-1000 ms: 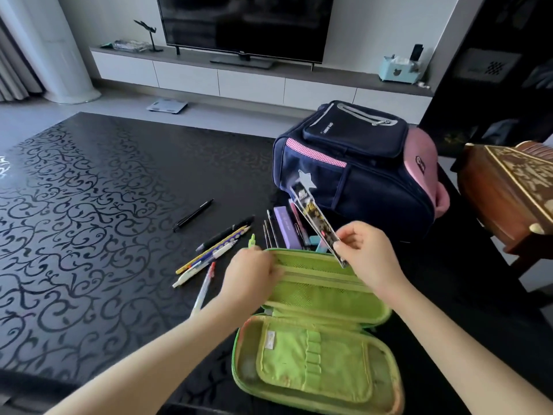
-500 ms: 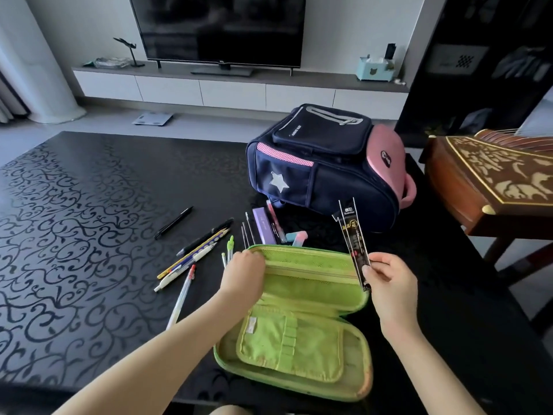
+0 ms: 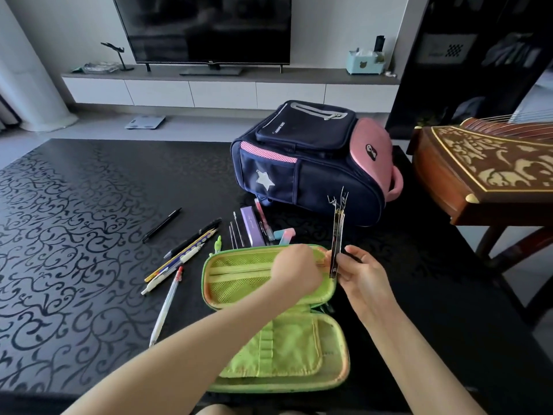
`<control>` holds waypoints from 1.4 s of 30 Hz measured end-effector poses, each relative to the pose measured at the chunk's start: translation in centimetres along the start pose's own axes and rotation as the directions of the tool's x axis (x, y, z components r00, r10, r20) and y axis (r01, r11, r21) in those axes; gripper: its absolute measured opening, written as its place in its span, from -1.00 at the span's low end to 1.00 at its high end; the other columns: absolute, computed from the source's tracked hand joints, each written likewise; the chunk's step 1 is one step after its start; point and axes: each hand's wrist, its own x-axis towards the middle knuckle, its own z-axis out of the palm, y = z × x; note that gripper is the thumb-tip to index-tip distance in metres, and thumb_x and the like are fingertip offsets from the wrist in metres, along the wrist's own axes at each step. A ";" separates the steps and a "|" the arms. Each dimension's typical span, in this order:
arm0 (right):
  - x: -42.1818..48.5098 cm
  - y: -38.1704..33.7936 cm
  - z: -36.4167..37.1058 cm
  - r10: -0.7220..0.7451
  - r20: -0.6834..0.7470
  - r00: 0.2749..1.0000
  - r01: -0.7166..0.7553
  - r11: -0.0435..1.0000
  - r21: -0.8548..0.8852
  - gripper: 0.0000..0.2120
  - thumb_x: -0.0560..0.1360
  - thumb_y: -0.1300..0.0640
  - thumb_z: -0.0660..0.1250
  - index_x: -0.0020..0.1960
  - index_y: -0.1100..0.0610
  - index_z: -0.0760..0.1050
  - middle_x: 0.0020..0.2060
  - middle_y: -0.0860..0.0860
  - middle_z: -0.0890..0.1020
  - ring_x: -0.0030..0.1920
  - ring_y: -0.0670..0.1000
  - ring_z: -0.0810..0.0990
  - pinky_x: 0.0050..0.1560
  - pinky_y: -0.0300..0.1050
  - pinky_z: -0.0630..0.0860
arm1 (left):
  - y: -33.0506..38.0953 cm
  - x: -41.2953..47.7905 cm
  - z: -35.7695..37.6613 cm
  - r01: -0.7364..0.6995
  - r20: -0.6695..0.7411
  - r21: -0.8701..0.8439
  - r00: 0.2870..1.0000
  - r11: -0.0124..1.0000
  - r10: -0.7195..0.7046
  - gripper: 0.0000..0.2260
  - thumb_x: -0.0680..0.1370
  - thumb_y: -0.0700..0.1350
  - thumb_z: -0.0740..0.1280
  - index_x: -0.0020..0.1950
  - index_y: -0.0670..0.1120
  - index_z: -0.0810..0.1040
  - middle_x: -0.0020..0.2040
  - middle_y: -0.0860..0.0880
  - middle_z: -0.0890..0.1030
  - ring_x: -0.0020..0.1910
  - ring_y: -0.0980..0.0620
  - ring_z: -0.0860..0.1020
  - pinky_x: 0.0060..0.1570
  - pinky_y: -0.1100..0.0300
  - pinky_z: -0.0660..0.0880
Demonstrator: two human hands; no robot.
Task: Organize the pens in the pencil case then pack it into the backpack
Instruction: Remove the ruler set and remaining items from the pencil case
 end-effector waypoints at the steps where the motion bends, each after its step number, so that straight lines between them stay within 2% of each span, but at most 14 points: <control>1: 0.1 -0.1 0.0 -0.001 0.011 1.000 0.001 1.000 0.026 -0.76 0.48 0.48 0.22 0.09 0.25 0.36 -0.12 0.29 0.55 -0.09 0.19 0.55 0.19 0.09 0.44 | 0.7 0.0 0.3 -0.012 -0.010 0.002 1.000 1.000 0.012 -0.74 0.50 -0.26 0.19 -0.40 -0.15 0.31 -0.40 -0.04 0.39 -0.29 -0.13 0.45 -0.48 0.16 0.28; 3: 0.2 -0.4 -0.4 -0.003 0.019 1.000 0.002 0.999 0.041 -0.77 0.49 0.47 0.21 0.07 0.23 0.35 -0.12 0.27 0.58 -0.11 0.17 0.58 0.19 0.10 0.45 | 0.9 0.1 0.7 -0.039 -0.016 0.000 0.999 0.999 0.039 -0.71 0.54 -0.18 0.18 -0.39 -0.13 0.31 -0.40 -0.02 0.39 -0.24 -0.16 0.49 -0.38 0.11 0.35; 6: 0.3 -0.6 -1.3 0.013 0.010 1.000 -0.013 1.000 -0.019 -0.78 0.49 0.44 0.23 0.05 0.20 0.38 -0.06 0.26 0.60 -0.08 0.16 0.60 0.19 0.11 0.48 | -1.7 -0.3 0.8 -0.108 -0.140 0.120 0.982 0.987 0.124 -0.83 0.56 -0.15 0.17 -0.04 -0.16 0.53 0.02 -0.11 0.57 -0.06 -0.12 0.53 -0.11 0.03 0.52; 8: 0.3 -0.8 -1.6 0.010 0.000 1.000 -0.010 0.997 -0.076 -0.77 0.47 0.44 0.26 0.03 0.18 0.42 -0.01 0.26 0.59 -0.03 0.18 0.58 0.23 0.16 0.45 | -4.7 -0.7 0.6 -0.116 -0.204 0.240 0.965 0.964 0.167 -0.82 0.55 -0.15 0.20 0.11 -0.09 0.52 0.15 -0.06 0.52 0.07 -0.06 0.47 0.09 0.08 0.43; 12: -0.2 -1.5 -1.0 -0.105 0.002 0.994 0.102 0.964 -0.244 -0.77 0.45 0.43 0.30 0.03 0.18 0.45 -0.14 0.12 0.64 -0.11 0.08 0.61 0.15 0.02 0.50 | -9.6 -1.8 0.4 -0.080 -0.115 0.349 0.985 0.934 0.127 -0.73 0.54 0.07 0.23 0.19 0.00 0.46 0.15 0.03 0.51 0.21 -0.03 0.42 0.28 0.04 0.23; 17: -1.3 -1.7 1.8 -0.271 0.159 0.949 0.314 0.840 -0.443 -0.78 0.42 0.40 0.36 -0.01 0.17 0.51 -0.18 0.03 0.68 -0.23 -0.10 0.66 -0.22 -0.32 0.55 | -11.3 -1.9 0.8 -0.126 -0.212 0.325 0.956 0.937 0.202 -0.76 0.53 0.09 0.24 0.12 0.03 0.51 0.09 0.08 0.54 0.17 -0.01 0.44 0.27 0.04 0.15; 23: -0.5 1.2 5.8 -0.246 0.291 0.925 0.379 0.673 -0.635 -0.79 0.41 0.28 0.41 -0.08 -0.01 0.56 -0.15 -0.04 0.69 -0.11 -0.08 0.66 -0.05 -0.22 0.55 | -12.0 -1.7 2.2 -0.091 -0.353 0.357 0.908 0.930 0.224 -0.85 0.38 0.08 0.45 -0.16 0.05 0.58 -0.26 0.09 0.59 -0.20 -0.02 0.55 0.02 0.08 0.18; 26: 0.4 2.4 6.5 -0.237 0.311 0.920 0.391 0.585 -0.710 -0.77 0.41 0.24 0.42 -0.08 -0.08 0.55 -0.20 -0.13 0.67 -0.16 -0.16 0.65 -0.02 -0.21 0.54 | -12.6 -1.5 2.5 -0.070 -0.389 0.306 0.901 0.949 0.192 -0.88 0.39 0.06 0.43 -0.15 0.07 0.59 -0.20 0.07 0.57 -0.13 -0.03 0.52 0.07 -0.01 0.26; 30: 1.2 2.7 6.7 -0.207 0.341 0.917 0.398 0.516 -0.758 -0.79 0.42 0.24 0.42 -0.03 -0.03 0.58 -0.16 -0.10 0.67 -0.17 -0.21 0.61 -0.15 -0.39 0.44 | -12.9 -1.5 2.5 -0.144 -0.407 0.292 0.876 0.946 0.259 -0.86 0.37 0.03 0.46 -0.20 0.04 0.55 -0.21 0.10 0.57 -0.13 -0.01 0.54 0.05 0.06 0.17; 32: 1.5 2.5 6.7 -0.165 0.384 0.909 0.418 0.352 -0.838 -0.81 0.42 0.19 0.42 0.01 0.01 0.61 -0.13 -0.12 0.67 -0.16 -0.20 0.60 -0.17 -0.43 0.40 | -13.3 -1.7 2.7 -0.213 -0.439 0.342 0.825 0.915 0.357 -0.83 0.36 -0.02 0.49 -0.22 0.01 0.51 -0.27 0.13 0.58 -0.19 0.02 0.56 0.07 0.08 0.19; 34: 1.8 1.9 6.8 -0.095 0.441 0.893 0.450 0.122 -0.885 -0.82 0.41 0.16 0.43 -0.01 -0.03 0.63 -0.13 -0.13 0.69 -0.12 -0.17 0.60 -0.06 -0.31 0.46 | -13.9 -2.0 3.1 -0.278 -0.500 0.386 0.739 0.880 0.453 -0.86 0.40 -0.07 0.44 -0.22 -0.02 0.48 -0.32 0.12 0.58 -0.22 0.02 0.55 0.11 0.10 0.20; 38: 2.1 -0.2 7.4 0.122 0.492 0.862 0.500 -0.366 -0.785 -0.77 0.41 0.22 0.39 -0.02 -0.06 0.62 -0.05 -0.11 0.67 0.00 -0.06 0.60 0.03 -0.16 0.49 | -14.5 -2.5 3.3 -0.292 -0.608 0.399 0.625 0.869 0.490 -0.93 0.44 -0.11 0.38 -0.18 -0.02 0.49 -0.33 0.11 0.57 -0.22 0.02 0.50 0.12 0.10 0.23; 40: 2.2 -0.9 8.0 0.210 0.490 0.846 0.526 -0.481 -0.702 -0.74 0.40 0.25 0.38 -0.02 -0.06 0.62 -0.03 -0.11 0.64 0.02 -0.02 0.58 -0.03 -0.15 0.47 | -14.5 -2.5 3.4 -0.295 -0.625 0.401 0.604 0.867 0.494 -0.95 0.43 -0.16 0.39 -0.19 -0.03 0.54 -0.31 0.10 0.58 -0.19 0.02 0.47 0.11 0.09 0.23; 42: 2.3 -1.1 8.8 0.313 0.467 0.827 0.561 -0.512 -0.651 -0.74 0.40 0.27 0.40 -0.01 -0.04 0.62 -0.05 -0.07 0.56 -0.04 0.01 0.58 -0.13 -0.15 0.50 | -14.5 -2.5 3.4 -0.306 -0.631 0.401 0.591 0.863 0.503 -0.97 0.44 -0.17 0.36 -0.17 -0.04 0.58 -0.29 0.08 0.59 -0.15 0.02 0.43 0.11 0.09 0.23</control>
